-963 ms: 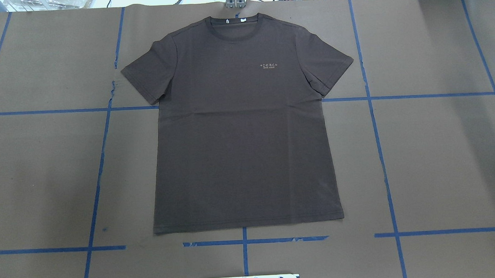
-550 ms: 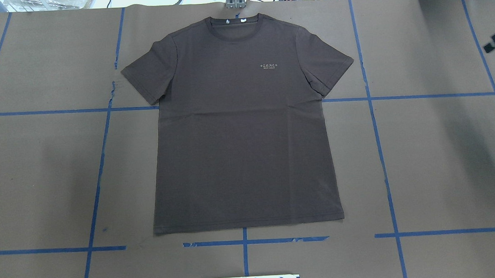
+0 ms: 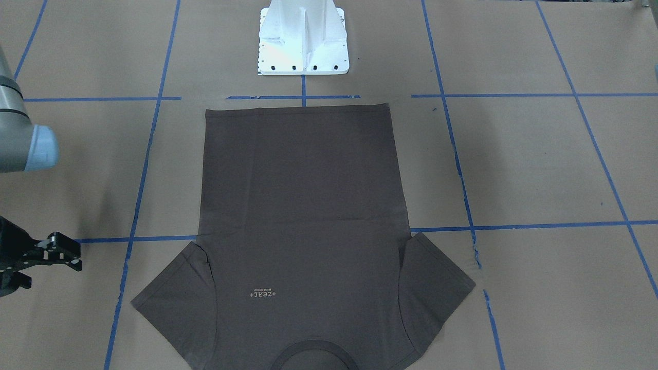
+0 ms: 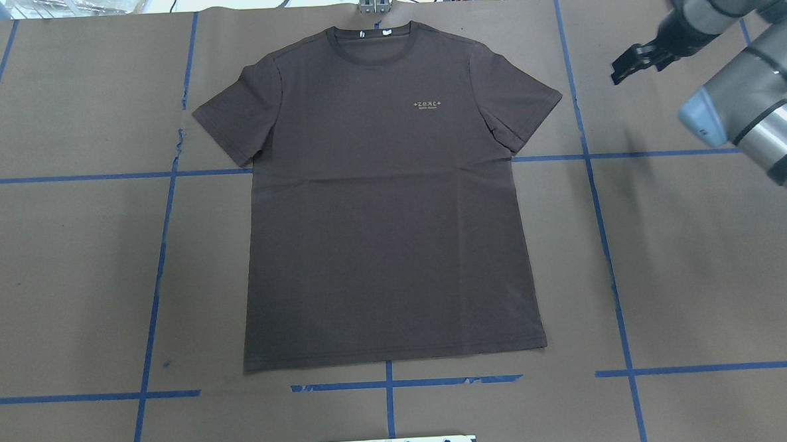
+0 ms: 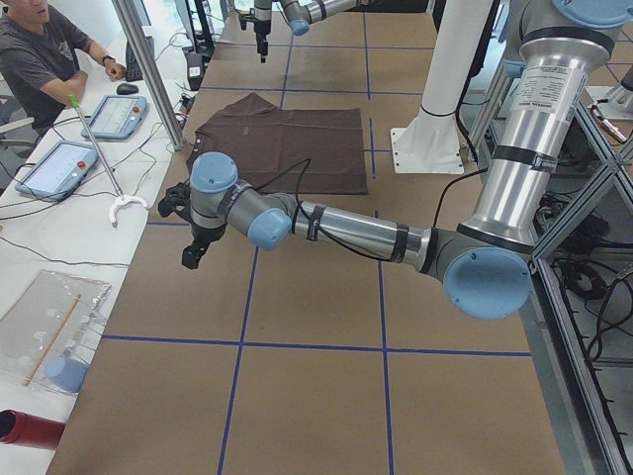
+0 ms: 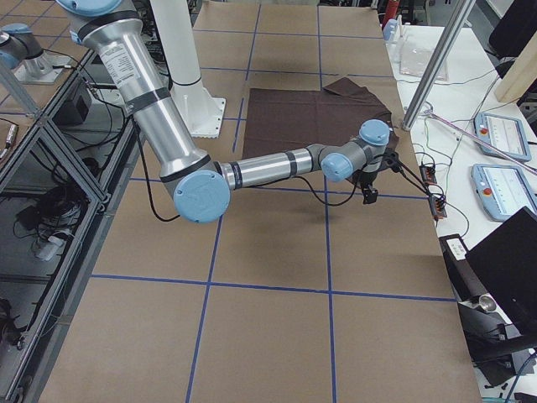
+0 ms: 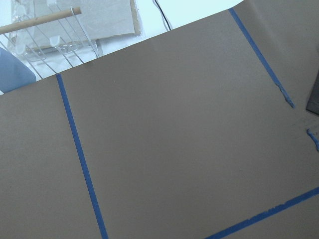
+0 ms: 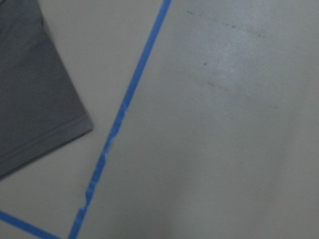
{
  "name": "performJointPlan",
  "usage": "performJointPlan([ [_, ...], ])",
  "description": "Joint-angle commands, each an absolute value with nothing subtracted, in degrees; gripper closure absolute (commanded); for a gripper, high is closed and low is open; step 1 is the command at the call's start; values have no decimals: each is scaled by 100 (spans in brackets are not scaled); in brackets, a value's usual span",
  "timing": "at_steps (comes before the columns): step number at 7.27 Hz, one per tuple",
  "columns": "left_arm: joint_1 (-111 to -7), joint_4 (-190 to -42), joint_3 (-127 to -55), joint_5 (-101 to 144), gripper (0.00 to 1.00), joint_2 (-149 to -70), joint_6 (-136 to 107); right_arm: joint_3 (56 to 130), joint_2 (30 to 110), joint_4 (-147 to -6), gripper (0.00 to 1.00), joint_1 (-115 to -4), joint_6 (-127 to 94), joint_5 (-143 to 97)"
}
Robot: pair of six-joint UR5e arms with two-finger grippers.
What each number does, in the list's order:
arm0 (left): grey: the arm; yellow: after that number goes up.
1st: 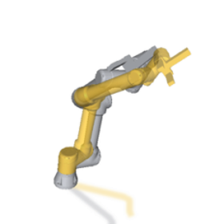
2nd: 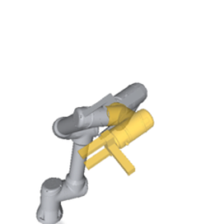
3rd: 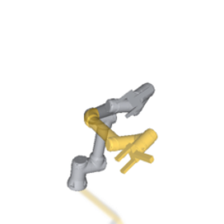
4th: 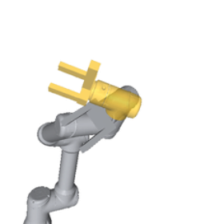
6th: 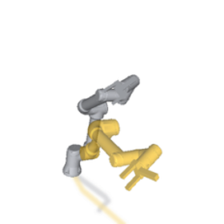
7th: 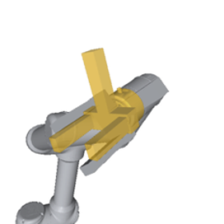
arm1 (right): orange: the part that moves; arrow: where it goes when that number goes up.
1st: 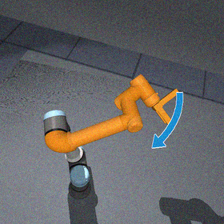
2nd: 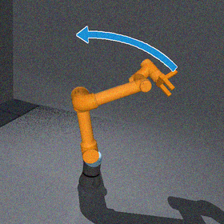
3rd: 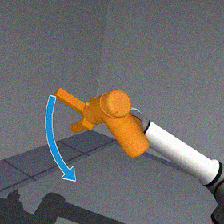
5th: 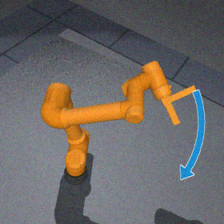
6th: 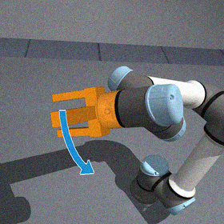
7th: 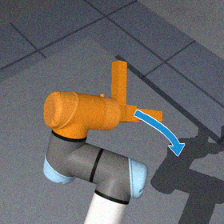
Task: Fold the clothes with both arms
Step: 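Move the right gripper over the sleeve nearest it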
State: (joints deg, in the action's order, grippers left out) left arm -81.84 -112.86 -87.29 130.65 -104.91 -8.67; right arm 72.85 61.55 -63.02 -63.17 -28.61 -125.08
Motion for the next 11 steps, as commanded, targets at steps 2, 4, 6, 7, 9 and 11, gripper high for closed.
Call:
performJointPlan([
  [2,-8095,-11320,-8719,12964,0,-10564,-1134,6201,5250,-5898,1,-5907,-3656,-12279],
  [4,-8095,-11408,-8710,12964,0,-10573,-1134,5532,4985,-5434,1,-5828,-3656,-12235],
  [6,-8095,-11408,-8727,12964,0,-10582,-1212,5081,4738,-5335,2,-5565,-3665,-11885],
  [7,-8103,-11400,-8728,12964,0,-10582,-1222,5080,4763,-5335,4,-5555,-3665,-11892],
  [9,-8095,-11408,-8728,12964,0,-10634,-1423,5071,4790,-5344,10,-5555,-3674,-11935],
  [11,-8095,-11400,-8736,12964,0,-10652,-1459,5063,4816,-5352,24,-5555,-3674,-12031],
])
